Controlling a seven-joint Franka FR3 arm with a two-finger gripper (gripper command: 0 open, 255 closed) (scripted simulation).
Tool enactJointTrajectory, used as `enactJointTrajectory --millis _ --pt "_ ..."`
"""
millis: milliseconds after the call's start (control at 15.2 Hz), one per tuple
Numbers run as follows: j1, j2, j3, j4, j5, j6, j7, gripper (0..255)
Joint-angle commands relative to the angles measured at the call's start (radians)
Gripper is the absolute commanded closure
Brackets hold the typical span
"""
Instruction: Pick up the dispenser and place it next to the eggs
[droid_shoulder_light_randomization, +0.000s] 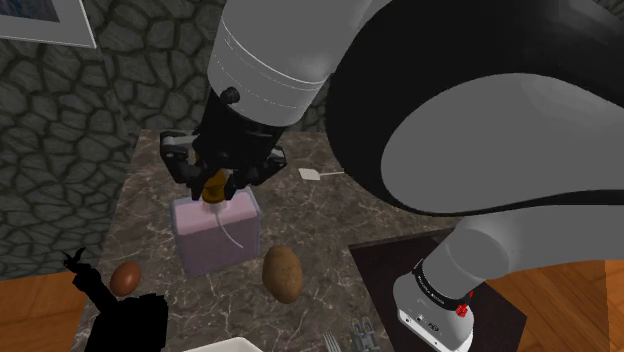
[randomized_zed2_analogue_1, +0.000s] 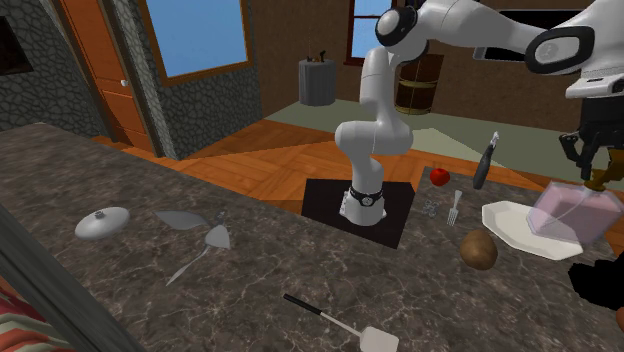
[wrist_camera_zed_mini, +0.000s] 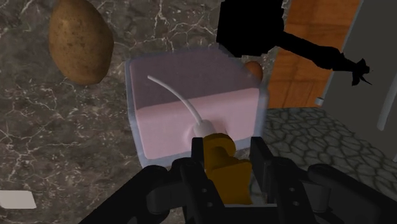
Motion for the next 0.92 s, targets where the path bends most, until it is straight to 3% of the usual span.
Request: enactJointTrajectory --millis 0,858 --pt "0.001 0.002 0.013 -0.026 0.006 0.030 0.001 255" --pt "-0.015 0.039 0.104 -0.159 0.032 0.208 0.009 255"
